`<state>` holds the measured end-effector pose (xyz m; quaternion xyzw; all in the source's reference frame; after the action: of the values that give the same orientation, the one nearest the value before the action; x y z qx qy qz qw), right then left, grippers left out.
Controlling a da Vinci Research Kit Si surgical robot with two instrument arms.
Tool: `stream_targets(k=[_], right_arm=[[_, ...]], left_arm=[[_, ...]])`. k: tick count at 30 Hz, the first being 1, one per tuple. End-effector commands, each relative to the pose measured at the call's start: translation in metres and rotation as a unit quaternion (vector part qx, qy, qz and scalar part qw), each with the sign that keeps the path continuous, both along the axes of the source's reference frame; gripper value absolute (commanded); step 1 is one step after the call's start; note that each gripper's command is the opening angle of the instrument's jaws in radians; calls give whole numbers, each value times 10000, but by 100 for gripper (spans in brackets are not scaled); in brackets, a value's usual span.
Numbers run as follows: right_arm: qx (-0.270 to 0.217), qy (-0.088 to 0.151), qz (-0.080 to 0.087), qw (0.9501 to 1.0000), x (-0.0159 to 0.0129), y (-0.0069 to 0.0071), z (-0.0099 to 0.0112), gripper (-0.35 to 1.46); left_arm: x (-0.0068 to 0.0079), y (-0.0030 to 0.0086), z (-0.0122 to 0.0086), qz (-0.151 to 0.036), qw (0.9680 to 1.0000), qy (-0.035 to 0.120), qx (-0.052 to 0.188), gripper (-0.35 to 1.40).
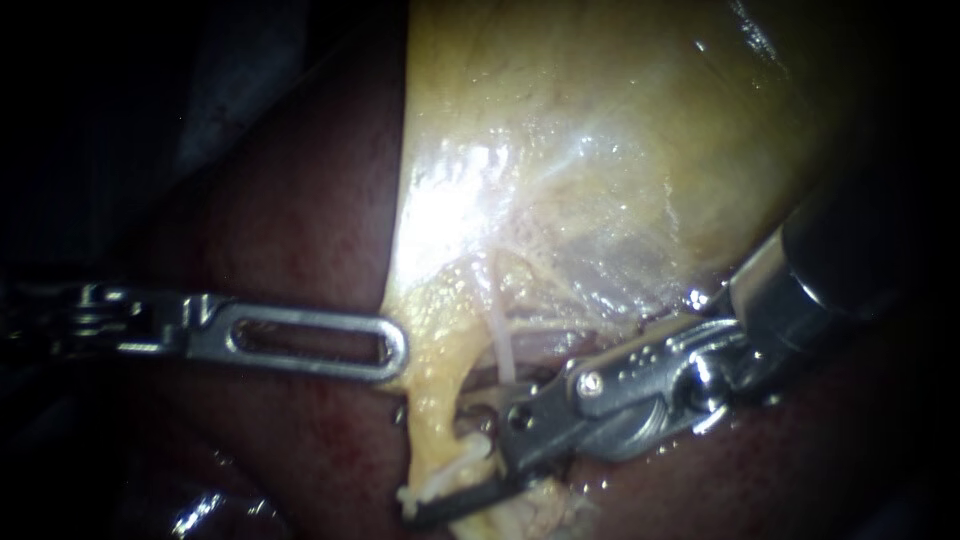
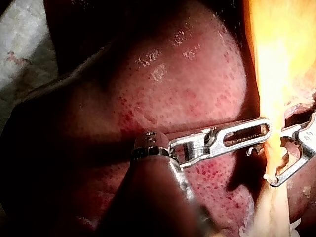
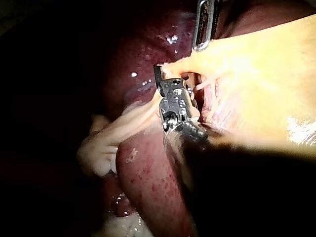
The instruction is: Going back first clip left tube
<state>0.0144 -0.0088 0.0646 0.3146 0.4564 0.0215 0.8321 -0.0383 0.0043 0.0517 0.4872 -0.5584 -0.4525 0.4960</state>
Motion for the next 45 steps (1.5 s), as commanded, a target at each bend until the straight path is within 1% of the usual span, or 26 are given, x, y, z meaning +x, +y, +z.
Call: stream_targets(k=[1, 11, 13, 15, 16, 17, 18, 25, 27, 30, 32, 34, 35, 36, 38, 45], right_arm=[[6, 6, -17, 10000, -2, 0, 0, 58], [-14, 31, -47, 10000, -10, 0, -2, 55], [80, -24, -1, 10000, -10, 1, -2, 50], [198, -73, 9, 9998, -11, 1, -2, 42], [255, -76, -32, 9996, -13, 1, -3, 37], [302, -81, -62, 9995, -13, 1, -3, 25], [332, -90, -70, 9994, -14, 1, -3, 20], [355, -93, -88, 9993, -14, 2, -3, 18], [355, -92, -88, 9993, -14, 1, -3, 23], [352, -93, -89, 9993, -14, 2, 0, 43], [351, -92, -91, 9993, -14, 3, 1, 52], [356, -88, -97, 9993, -17, 6, 2, 55], [335, -93, -63, 9994, -19, 7, 1, 55], [307, -100, -14, 9995, -20, 8, 1, 56], [220, -124, 135, 9996, -23, 10, -1, 58], [230, -124, 172, 9995, -35, 16, -9, 58]], left_arm=[[0, 0, 0, 8, 10000, -7, 5, -35], [0, 0, 0, 9, 10000, -7, 4, -35], [0, 0, 0, 9, 10000, -7, 4, -35], [0, 0, 0, 9, 10000, -7, 4, -35], [0, 0, 0, 9, 10000, -7, 4, -35], [0, 0, 0, 9, 10000, -7, 4, -35], [0, 0, 0, 9, 10000, -7, 4, -35], [0, 0, 0, 9, 10000, -7, 4, -35], [0, 0, 0, 9, 10000, -7, 4, -35], [0, 0, 0, 10, 10000, -8, 4, -35], [0, 0, 0, 10, 10000, -8, 4, -35], [0, 0, 0, 11, 10000, -8, 4, -35], [1, -1, 0, 11, 10000, -8, 4, -35], [1, -1, 0, 12, 10000, -9, 4, -35], [1, -1, 0, 12, 10000, -9, 4, -35], [1, 0, 1, 15, 10000, -11, 4, -35]])
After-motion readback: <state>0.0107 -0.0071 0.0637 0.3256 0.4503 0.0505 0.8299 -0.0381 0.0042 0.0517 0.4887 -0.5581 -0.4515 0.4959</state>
